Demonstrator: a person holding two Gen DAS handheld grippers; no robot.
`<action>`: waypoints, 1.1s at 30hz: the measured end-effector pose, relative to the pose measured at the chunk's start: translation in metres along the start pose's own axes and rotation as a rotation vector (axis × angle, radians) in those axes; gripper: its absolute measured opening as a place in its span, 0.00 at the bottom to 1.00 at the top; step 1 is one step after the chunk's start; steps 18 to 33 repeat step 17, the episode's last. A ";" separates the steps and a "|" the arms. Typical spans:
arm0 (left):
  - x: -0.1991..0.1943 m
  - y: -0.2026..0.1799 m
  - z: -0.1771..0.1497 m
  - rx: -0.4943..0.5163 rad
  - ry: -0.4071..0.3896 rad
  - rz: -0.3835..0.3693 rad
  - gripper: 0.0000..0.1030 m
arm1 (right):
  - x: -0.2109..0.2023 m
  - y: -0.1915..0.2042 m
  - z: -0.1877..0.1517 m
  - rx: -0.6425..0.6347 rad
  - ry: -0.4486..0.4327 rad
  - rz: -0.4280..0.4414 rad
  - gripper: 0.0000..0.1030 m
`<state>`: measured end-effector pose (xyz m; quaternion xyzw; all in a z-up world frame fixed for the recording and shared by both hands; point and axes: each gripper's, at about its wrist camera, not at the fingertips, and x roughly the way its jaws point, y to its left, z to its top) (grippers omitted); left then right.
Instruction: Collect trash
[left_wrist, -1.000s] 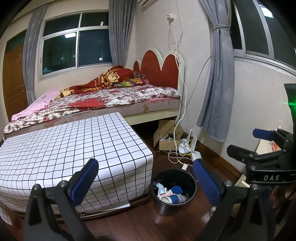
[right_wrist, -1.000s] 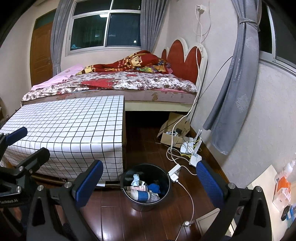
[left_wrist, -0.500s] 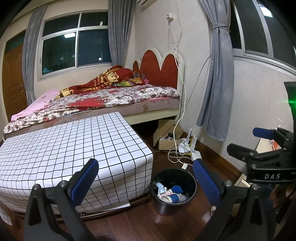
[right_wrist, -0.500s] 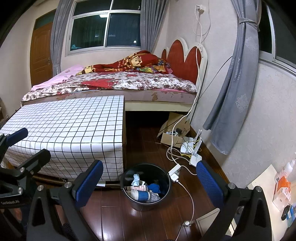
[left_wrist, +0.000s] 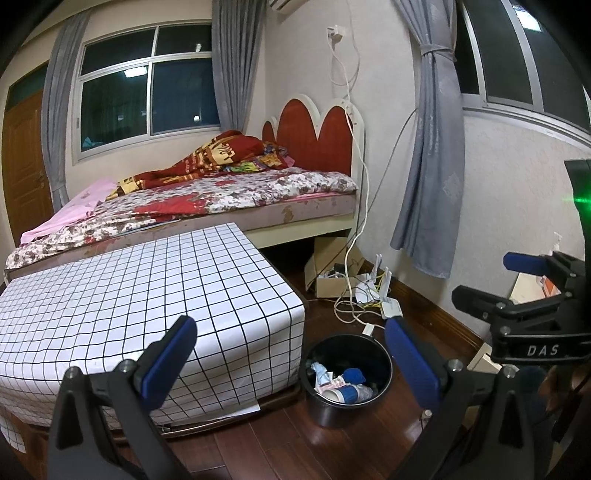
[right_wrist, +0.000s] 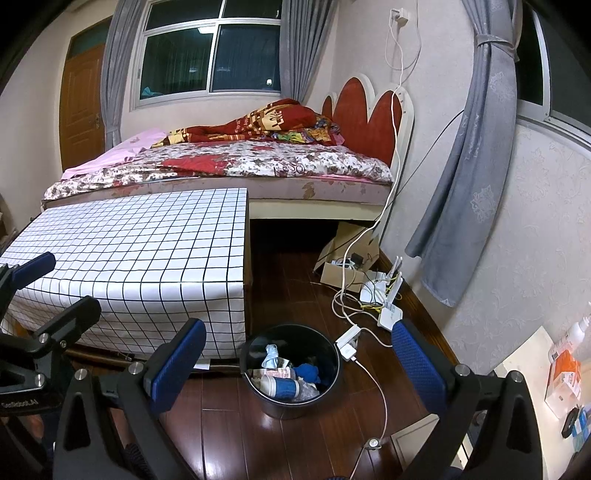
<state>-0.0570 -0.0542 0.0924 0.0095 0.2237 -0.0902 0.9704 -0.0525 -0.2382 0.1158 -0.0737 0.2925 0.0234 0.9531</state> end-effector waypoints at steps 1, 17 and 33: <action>0.000 0.000 0.000 0.000 -0.002 -0.002 0.99 | 0.000 0.001 0.000 -0.002 0.000 0.000 0.99; 0.001 0.008 -0.001 0.031 -0.009 -0.030 0.99 | 0.002 0.003 -0.002 0.002 0.005 -0.002 0.99; 0.001 0.008 -0.001 0.031 -0.009 -0.030 0.99 | 0.002 0.003 -0.002 0.002 0.005 -0.002 0.99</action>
